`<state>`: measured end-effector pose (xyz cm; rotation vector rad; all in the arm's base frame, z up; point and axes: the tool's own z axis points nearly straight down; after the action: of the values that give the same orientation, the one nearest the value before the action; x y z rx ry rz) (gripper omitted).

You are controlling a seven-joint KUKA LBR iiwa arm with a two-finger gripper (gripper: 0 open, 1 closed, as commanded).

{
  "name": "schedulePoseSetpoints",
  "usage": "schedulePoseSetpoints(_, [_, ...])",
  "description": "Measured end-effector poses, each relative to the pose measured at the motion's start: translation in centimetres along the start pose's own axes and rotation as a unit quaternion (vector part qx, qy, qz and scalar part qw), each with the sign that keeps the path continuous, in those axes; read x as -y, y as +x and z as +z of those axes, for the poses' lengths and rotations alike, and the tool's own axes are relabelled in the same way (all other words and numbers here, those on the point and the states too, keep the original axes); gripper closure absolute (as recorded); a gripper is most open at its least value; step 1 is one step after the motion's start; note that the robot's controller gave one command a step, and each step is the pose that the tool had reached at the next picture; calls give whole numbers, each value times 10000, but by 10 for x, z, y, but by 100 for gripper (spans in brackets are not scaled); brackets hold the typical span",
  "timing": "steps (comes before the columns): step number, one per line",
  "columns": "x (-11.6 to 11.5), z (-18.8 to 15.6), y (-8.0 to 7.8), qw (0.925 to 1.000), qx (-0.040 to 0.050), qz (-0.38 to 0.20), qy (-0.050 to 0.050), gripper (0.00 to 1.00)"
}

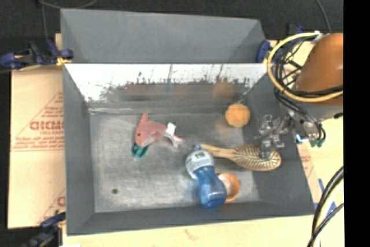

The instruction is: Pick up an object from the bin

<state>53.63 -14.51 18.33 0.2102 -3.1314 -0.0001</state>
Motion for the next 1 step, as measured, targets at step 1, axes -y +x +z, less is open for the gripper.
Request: schedulePoseSetpoints(1, [-1,-44,0,9999,60,85,15,100])
